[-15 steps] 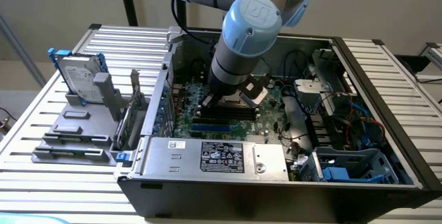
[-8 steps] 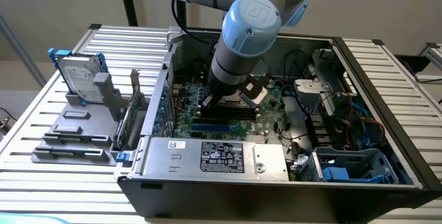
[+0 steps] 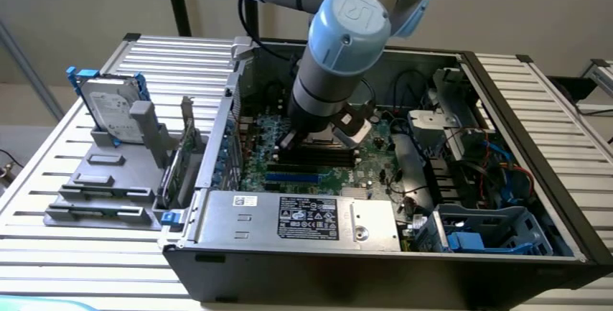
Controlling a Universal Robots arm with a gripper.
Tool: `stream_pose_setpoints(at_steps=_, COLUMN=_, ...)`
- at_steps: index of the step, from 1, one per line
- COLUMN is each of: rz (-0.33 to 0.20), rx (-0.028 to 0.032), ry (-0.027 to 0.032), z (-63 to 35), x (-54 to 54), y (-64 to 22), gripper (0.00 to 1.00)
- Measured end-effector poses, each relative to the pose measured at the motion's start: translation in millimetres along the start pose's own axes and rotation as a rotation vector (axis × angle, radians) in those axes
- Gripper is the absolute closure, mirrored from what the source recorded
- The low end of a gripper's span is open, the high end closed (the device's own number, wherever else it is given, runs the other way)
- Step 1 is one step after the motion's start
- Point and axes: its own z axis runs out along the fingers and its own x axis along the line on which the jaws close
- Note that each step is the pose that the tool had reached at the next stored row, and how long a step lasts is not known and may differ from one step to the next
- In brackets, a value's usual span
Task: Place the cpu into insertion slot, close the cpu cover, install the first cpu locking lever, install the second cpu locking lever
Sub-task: 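Install the second cpu locking lever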
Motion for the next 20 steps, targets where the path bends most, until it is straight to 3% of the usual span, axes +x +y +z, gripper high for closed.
stream_pose_setpoints(at_steps=5, rz=-0.003, rx=0.0006, ry=-0.0015, z=-12.1, x=2.7, y=-4.1, gripper=0.89)
stream_pose_setpoints(at_steps=9, rz=-0.004, rx=0.0009, ry=-0.0023, z=-27.8, x=6.1, y=-9.4, gripper=0.89)
stream_pose_setpoints(at_steps=20, rz=-0.006, rx=0.0015, ry=-0.0023, z=-29.1, x=6.4, y=-9.8, gripper=0.89)
